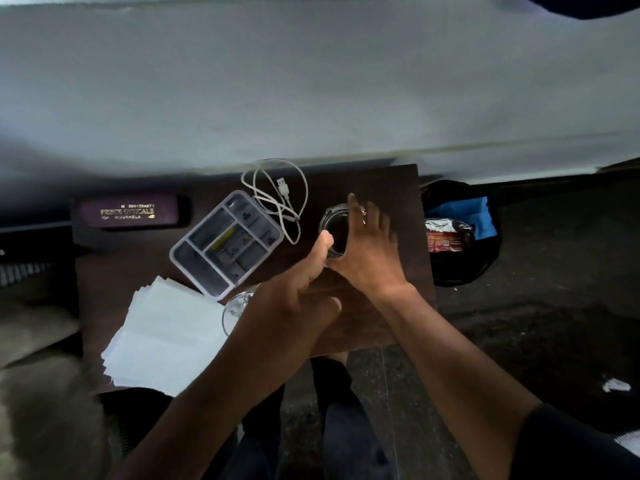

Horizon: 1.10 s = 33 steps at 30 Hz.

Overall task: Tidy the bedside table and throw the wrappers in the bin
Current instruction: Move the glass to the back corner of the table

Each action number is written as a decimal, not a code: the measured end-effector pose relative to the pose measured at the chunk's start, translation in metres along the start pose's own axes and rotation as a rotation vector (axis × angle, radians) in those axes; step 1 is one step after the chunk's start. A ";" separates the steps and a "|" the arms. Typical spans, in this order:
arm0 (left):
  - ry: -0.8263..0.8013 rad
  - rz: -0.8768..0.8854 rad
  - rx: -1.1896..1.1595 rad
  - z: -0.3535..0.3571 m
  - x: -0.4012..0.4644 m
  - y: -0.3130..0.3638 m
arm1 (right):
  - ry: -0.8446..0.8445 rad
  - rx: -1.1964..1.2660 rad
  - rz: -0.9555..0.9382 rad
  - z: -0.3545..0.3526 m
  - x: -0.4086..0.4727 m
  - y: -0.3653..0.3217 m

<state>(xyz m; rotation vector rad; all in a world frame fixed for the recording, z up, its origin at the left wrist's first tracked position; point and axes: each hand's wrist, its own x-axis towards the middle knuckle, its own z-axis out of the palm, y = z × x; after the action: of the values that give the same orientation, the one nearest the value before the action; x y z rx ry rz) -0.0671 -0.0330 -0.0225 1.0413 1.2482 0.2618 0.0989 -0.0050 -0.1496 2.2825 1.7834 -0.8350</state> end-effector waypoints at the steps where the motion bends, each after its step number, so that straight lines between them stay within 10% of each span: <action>1: -0.003 -0.009 -0.002 0.002 0.003 0.000 | 0.008 0.000 -0.009 0.002 0.002 0.001; 33: 0.184 -0.093 -0.060 0.040 0.083 0.017 | 0.146 0.186 0.075 -0.031 0.070 0.048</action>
<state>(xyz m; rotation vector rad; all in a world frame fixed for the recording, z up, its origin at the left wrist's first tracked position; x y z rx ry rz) 0.0031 0.0124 -0.0657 0.9207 1.4414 0.3274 0.1648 0.0539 -0.1693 2.5723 1.7304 -0.8762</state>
